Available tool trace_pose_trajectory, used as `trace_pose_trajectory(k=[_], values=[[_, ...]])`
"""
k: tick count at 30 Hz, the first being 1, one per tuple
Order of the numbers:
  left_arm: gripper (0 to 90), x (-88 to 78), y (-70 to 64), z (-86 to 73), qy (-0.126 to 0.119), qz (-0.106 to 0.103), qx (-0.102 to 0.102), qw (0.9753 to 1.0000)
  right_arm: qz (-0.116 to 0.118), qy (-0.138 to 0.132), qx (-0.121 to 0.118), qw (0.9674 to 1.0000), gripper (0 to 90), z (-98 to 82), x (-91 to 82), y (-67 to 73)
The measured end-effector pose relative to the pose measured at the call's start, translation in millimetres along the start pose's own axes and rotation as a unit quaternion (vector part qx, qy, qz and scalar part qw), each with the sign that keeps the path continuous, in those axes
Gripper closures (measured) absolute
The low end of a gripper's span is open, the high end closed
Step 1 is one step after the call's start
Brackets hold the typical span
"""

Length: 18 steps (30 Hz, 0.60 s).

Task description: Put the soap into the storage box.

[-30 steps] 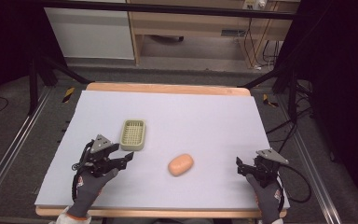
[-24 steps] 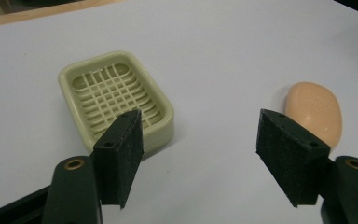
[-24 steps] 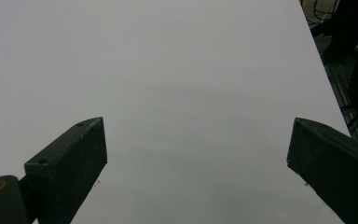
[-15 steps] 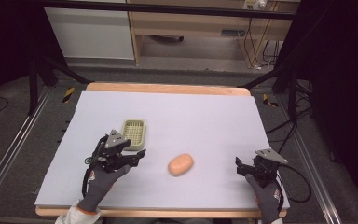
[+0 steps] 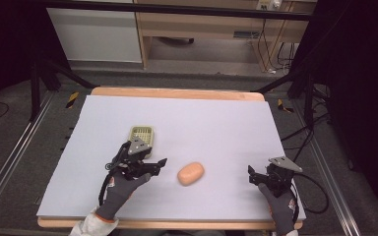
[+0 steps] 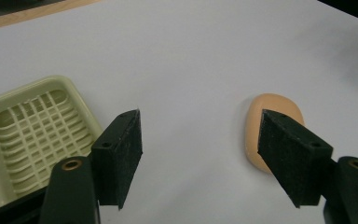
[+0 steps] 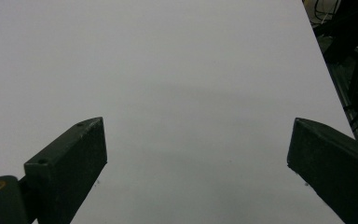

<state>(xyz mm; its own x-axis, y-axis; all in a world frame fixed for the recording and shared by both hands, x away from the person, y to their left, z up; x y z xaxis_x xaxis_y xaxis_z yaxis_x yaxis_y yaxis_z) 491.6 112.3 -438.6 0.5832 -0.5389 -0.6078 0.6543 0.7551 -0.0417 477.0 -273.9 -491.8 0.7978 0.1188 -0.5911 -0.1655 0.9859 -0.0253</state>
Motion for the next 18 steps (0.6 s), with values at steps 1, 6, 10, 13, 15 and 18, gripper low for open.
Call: trace_pose_trajectory(k=[1, 6, 10, 13, 15, 18], values=[[29.9, 1.2, -1.1, 0.7, 0.001, 0.0, 0.001, 1.0, 0.0, 0.001, -0.001, 1.0, 5.1, 0.0, 0.4, 0.4], [29.7, 8.2, -6.5, 3.1, 0.003, -0.007, 0.004, 1.0, -0.001, 0.0, -0.004, 1.0, 5.1, 0.3, 0.3, 1.8], [29.5, 16.2, -14.1, 3.9, 0.012, -0.011, 0.013, 0.9998, -0.001, 0.001, -0.003, 1.0, 5.2, 0.5, 0.5, 2.5], [29.4, 18.7, -17.3, 4.2, 0.014, -0.014, 0.016, 0.9997, -0.001, 0.002, -0.004, 1.0, 5.4, 0.6, 0.9, 2.6], [29.4, 20.3, -18.7, 4.2, 0.016, -0.015, 0.017, 0.9996, -0.001, 0.003, -0.005, 1.0, 5.4, 0.6, 1.1, 2.5], [29.4, 22.1, -19.8, 4.5, 0.018, -0.016, 0.018, 0.9995, 0.0, 0.002, -0.004, 1.0, 5.4, 0.8, 1.1, 2.4]])
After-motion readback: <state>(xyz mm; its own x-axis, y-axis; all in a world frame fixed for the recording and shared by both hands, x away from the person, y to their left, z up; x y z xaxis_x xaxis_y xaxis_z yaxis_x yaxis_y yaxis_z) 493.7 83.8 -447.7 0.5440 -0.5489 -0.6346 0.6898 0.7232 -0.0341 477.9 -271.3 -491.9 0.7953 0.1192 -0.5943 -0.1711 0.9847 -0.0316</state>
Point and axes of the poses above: each handheld gripper's, and its own axes: x roughly forward along the jaws, z roughly out of its top, y roughly to its left, the point moved 5 cm from there along x, roughly forward along the jaws, and after that the axes turned 2 degrees about y, right-handed, at the moved point
